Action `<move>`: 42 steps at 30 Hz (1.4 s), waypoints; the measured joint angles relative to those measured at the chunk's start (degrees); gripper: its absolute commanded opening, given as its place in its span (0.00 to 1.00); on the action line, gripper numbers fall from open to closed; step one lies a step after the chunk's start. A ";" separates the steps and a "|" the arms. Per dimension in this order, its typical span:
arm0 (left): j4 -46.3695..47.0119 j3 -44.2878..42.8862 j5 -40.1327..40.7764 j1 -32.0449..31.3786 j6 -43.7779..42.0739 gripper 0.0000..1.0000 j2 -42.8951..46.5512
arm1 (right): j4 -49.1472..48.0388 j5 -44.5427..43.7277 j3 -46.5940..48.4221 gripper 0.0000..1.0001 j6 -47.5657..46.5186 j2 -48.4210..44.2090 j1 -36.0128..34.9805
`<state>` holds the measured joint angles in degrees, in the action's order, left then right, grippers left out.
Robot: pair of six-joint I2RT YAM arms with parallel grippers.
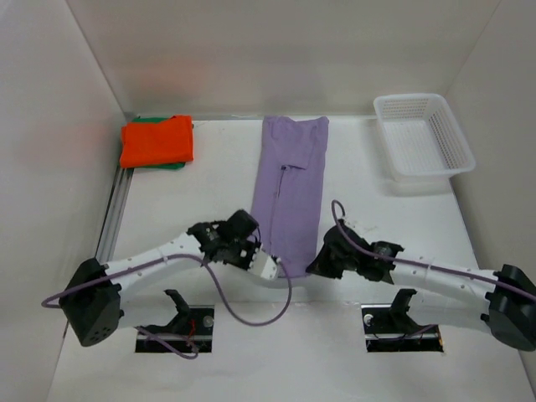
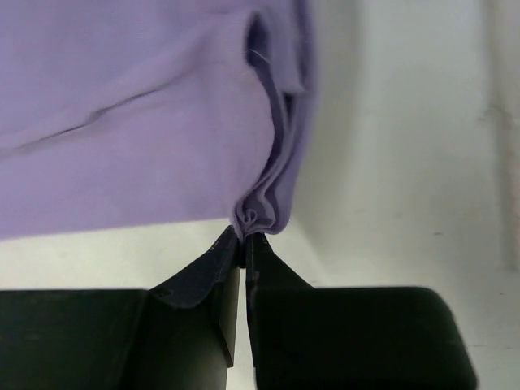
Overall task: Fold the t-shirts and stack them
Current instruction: Grab the bottom of the folded rectangular tshirt with both arms, then fold the folded rectangular tshirt in 1/3 of the way
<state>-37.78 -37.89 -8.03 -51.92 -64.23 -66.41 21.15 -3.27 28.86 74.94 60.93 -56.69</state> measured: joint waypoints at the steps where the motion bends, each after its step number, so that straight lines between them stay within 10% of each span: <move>1: -0.59 -3.15 -1.14 2.32 0.94 0.00 -1.25 | 0.81 0.42 1.62 0.03 -1.70 -0.24 1.95; 9: -1.22 -27.93 -8.79 19.45 8.33 0.00 -16.94 | 3.02 5.07 15.50 0.03 -18.99 7.13 22.43; 18: -0.50 -43.41 -10.01 24.90 14.73 0.01 -35.06 | 2.91 9.46 31.65 0.03 -31.69 24.83 33.31; 32: 4.72 -48.61 -8.00 26.03 17.84 0.07 -44.17 | 2.91 13.00 40.81 0.10 -37.22 39.74 37.35; 42: 9.25 -50.21 -4.92 26.38 19.87 0.28 -49.11 | 2.47 13.14 47.87 0.39 -39.15 46.45 40.59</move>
<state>-28.53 -88.09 -12.95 -25.54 -44.36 -115.52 23.62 9.87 76.73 35.79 107.37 -16.10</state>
